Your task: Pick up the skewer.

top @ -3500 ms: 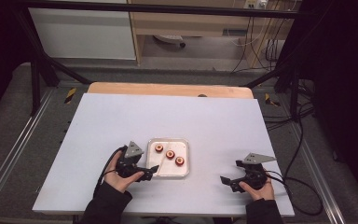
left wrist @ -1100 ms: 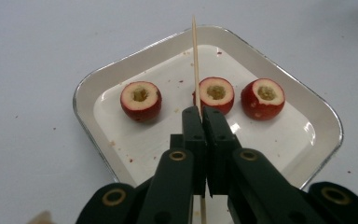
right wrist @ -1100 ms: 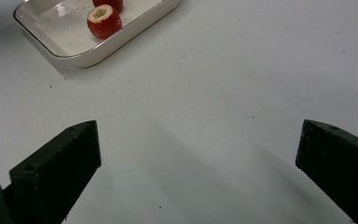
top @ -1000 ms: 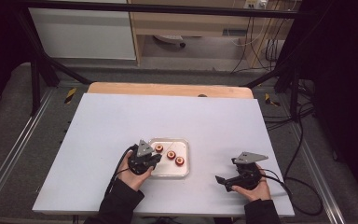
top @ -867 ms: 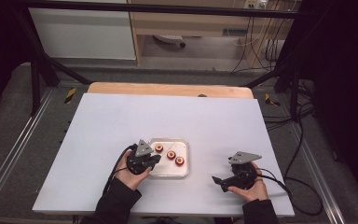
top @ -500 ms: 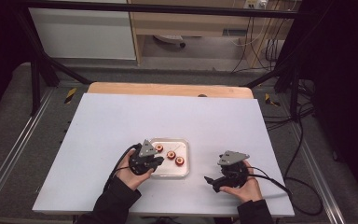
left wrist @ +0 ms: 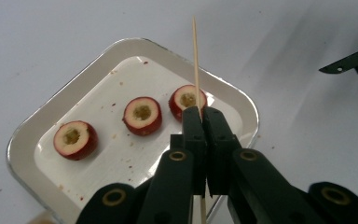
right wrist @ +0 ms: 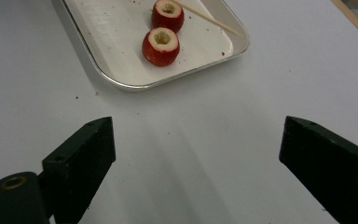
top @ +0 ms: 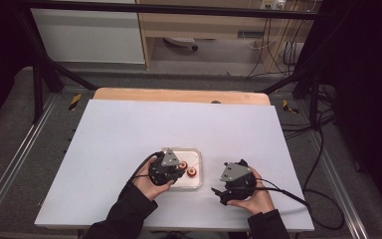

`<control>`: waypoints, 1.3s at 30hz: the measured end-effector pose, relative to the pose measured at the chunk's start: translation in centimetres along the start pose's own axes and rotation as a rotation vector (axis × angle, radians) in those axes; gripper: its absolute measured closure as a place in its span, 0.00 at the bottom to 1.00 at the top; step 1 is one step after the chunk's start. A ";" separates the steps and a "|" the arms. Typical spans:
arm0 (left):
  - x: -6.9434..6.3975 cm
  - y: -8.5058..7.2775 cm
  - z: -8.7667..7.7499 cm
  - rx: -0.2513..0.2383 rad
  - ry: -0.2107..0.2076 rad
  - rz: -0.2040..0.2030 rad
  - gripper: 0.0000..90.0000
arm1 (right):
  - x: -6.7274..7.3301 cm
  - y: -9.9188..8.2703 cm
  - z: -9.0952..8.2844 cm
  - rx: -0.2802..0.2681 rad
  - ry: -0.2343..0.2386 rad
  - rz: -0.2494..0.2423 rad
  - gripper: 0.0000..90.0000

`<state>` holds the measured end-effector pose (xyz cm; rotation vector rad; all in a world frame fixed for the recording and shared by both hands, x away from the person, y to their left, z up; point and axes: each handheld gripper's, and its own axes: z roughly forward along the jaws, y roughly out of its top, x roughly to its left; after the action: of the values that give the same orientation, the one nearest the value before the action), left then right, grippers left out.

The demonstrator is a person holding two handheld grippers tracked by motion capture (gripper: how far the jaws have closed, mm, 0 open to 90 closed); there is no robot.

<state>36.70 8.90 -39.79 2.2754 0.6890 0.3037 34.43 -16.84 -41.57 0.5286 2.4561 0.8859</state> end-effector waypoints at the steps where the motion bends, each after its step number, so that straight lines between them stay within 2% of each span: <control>1: -0.1 0.2 0.1 0.003 -0.003 0.006 0.98 | 0.0 0.0 0.0 0.000 0.000 0.000 0.13; 2: -0.3 0.4 0.3 0.007 -0.009 0.013 0.98 | 0.2 0.3 0.0 0.007 -0.002 -0.034 0.15; 3: -0.4 0.5 0.4 0.013 -0.012 0.021 0.98 | 0.2 0.3 0.0 0.007 -0.002 -0.034 0.15; 4: -0.5 0.6 0.5 0.018 -0.015 0.028 0.98 | 0.3 0.5 0.0 0.013 -0.003 -0.061 0.16; 6: -0.7 1.0 0.7 0.029 -0.025 0.040 0.98 | 0.4 0.6 -0.1 0.013 -0.004 -0.075 0.17; 8: -0.9 1.3 1.1 0.042 -0.038 0.051 0.98 | 0.6 0.8 -0.4 0.001 -0.016 -0.123 0.20; 9: -0.9 1.3 1.1 0.042 -0.038 0.051 0.98 | 0.6 0.8 -0.4 0.001 -0.016 -0.123 0.20; 10: -1.0 1.4 1.4 0.048 -0.041 0.057 0.98 | 0.7 0.9 -0.5 -0.004 -0.025 -0.154 0.22; 11: -1.1 1.4 1.5 0.056 -0.044 0.065 0.98 | 0.7 0.9 -0.5 -0.004 -0.025 -0.154 0.22; 12: -1.2 1.6 1.7 0.063 -0.049 0.071 0.98 | 0.7 0.9 -0.5 -0.007 -0.033 -0.191 0.25; 13: -1.3 1.6 1.8 0.067 -0.052 0.076 0.98 | 0.7 0.9 -0.5 -0.007 -0.033 -0.191 0.25; 14: -1.5 1.8 1.9 0.071 -0.055 0.080 0.98 | 0.8 0.9 -0.5 -0.001 -0.037 -0.228 0.29; 15: -1.6 2.0 2.0 0.073 -0.059 0.087 0.98 | 0.8 0.9 -0.5 -0.001 -0.037 -0.228 0.29; 16: -1.8 2.1 2.2 0.074 -0.064 0.096 0.98 | 0.8 0.9 -0.4 0.005 -0.039 -0.273 0.34; 18: -2.3 2.5 2.3 0.081 -0.074 0.115 0.98 | 0.9 0.9 -0.3 0.008 -0.041 -0.292 0.36; 19: -2.5 2.7 2.4 0.084 -0.079 0.123 0.98 | 1.0 1.0 -0.2 0.012 -0.042 -0.343 0.41; 22: -3.2 3.2 2.6 0.079 -0.091 0.134 0.98 | 1.1 0.9 -0.2 0.019 -0.041 -0.412 0.48; 23: -3.4 3.3 2.6 0.080 -0.095 0.139 0.98 | 1.1 0.9 -0.2 0.019 -0.041 -0.412 0.48; 25: -3.8 3.5 2.8 0.085 -0.102 0.155 0.98 | 1.2 0.7 -0.1 0.022 -0.041 -0.465 0.53; 26: -4.0 3.7 2.9 0.088 -0.107 0.163 0.98 | 1.3 0.6 0.0 0.031 -0.052 -0.525 0.57; 28: -4.3 3.8 3.0 0.087 -0.113 0.171 0.98 | 1.4 0.6 0.0 0.032 -0.043 -0.527 0.58; 30: -4.7 4.0 3.0 0.087 -0.119 0.180 0.98 | 1.4 0.5 0.0 0.037 -0.036 -0.578 0.63; 32: -4.9 4.1 3.0 0.094 -0.123 0.198 0.98 | 1.4 0.5 0.0 0.042 -0.038 -0.586 0.64; 35: -5.0 4.1 3.1 0.096 -0.126 0.199 0.98 | 1.3 0.4 0.1 0.052 -0.033 -0.637 0.69; 39: -5.0 4.0 3.1 0.099 -0.129 0.200 0.98 | 1.4 0.4 0.2 0.052 -0.034 -0.674 0.76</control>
<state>35.36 1.86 -39.22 2.4393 0.4197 0.2188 33.44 -15.80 -41.85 -0.2679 2.3770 0.5218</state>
